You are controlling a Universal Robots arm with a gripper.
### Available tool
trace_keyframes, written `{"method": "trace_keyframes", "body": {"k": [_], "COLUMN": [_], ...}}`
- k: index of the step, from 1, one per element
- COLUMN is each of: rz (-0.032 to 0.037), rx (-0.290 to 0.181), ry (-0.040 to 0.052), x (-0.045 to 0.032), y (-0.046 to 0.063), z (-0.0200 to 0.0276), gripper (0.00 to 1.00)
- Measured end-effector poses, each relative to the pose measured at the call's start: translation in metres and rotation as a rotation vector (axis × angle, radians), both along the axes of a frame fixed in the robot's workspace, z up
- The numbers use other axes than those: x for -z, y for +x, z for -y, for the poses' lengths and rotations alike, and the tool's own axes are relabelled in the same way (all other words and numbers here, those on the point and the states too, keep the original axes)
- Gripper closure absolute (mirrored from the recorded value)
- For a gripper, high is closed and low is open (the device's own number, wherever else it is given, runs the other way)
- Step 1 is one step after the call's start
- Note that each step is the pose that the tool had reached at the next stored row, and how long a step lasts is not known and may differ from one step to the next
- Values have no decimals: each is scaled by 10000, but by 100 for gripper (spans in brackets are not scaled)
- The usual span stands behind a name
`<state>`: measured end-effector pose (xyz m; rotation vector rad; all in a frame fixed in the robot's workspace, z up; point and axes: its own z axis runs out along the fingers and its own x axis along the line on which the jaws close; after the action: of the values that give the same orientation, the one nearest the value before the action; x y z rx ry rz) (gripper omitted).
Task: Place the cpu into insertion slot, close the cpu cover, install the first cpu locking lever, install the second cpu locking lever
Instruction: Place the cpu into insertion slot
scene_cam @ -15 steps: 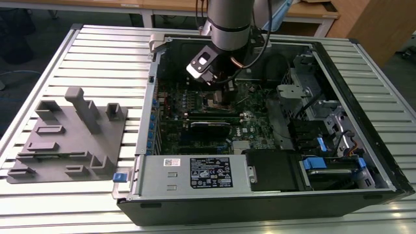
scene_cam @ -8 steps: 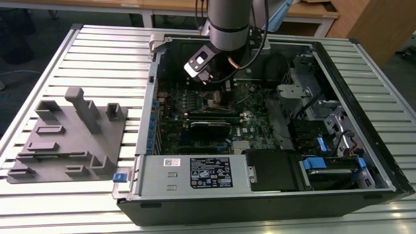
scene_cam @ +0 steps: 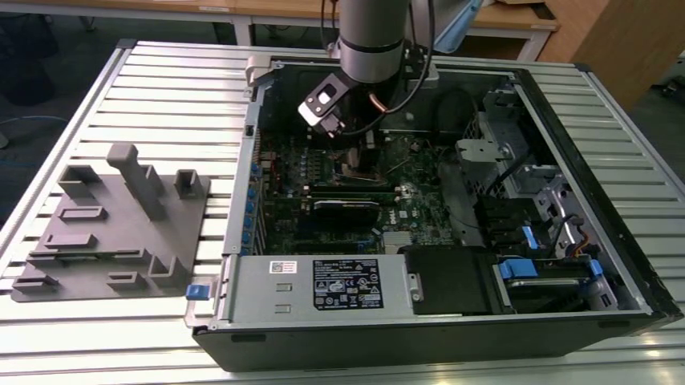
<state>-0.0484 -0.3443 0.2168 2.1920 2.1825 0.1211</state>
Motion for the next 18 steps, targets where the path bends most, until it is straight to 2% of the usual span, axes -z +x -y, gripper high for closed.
{"method": "trace_keyframes", "body": {"k": [8,18], "rz": [-1,0], "rx": [1,-1], "ry": [15,16], "x": [101,154], "y": [-2,-39], "z": [-13,-13], "gripper": [46,46]}}
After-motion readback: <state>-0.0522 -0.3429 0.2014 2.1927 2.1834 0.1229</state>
